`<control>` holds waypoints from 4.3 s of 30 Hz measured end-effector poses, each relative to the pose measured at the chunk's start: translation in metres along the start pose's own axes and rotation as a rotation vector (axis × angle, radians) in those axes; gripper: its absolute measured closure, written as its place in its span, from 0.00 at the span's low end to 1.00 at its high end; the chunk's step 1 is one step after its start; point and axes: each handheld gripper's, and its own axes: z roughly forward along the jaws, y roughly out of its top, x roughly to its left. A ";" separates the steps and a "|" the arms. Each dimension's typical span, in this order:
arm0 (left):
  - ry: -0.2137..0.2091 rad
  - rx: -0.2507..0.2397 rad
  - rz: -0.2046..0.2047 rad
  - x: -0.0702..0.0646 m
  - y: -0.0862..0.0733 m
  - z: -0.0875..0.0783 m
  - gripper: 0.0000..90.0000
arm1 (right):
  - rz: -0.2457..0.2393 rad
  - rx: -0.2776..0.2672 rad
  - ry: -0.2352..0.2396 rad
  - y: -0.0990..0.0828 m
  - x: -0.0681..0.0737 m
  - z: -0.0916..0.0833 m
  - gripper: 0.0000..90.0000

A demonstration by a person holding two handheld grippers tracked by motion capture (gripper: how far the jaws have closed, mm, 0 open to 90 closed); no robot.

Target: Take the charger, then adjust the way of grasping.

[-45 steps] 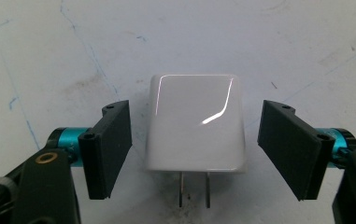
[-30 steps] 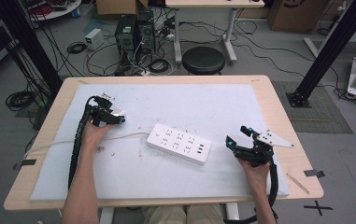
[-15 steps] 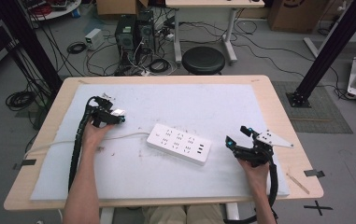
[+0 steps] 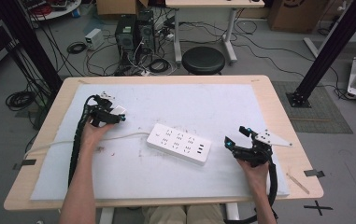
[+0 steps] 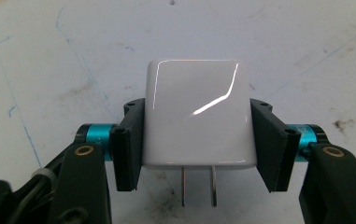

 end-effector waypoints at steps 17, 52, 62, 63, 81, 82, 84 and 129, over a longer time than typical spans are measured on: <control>-0.021 -0.069 0.112 -0.040 0.012 -0.034 0.47 | 0.007 -0.019 0.009 0.000 0.000 -0.003 0.21; -0.022 -0.364 0.368 -0.177 -0.003 -0.066 0.47 | -0.057 0.033 -0.016 0.001 0.010 0.002 0.21; 0.034 -0.432 0.472 -0.208 -0.010 -0.062 0.47 | 0.068 0.033 0.149 0.007 0.008 0.004 0.23; 0.036 -0.435 0.483 -0.211 -0.011 -0.060 0.47 | 0.079 0.031 0.164 0.008 0.009 0.004 0.23; 0.132 -0.583 0.700 -0.266 -0.020 -0.040 0.47 | 0.105 0.106 0.429 0.035 0.036 0.027 0.23; 0.135 -0.591 0.711 -0.268 -0.021 -0.040 0.47 | 0.109 0.109 0.438 0.035 0.037 0.027 0.23; 0.142 -0.618 0.739 -0.274 -0.023 -0.039 0.47 | 0.114 0.113 0.447 0.035 0.037 0.027 0.23; 0.249 -0.809 1.021 -0.324 -0.034 -0.048 0.47 | -0.009 0.120 0.720 0.037 0.058 0.026 0.55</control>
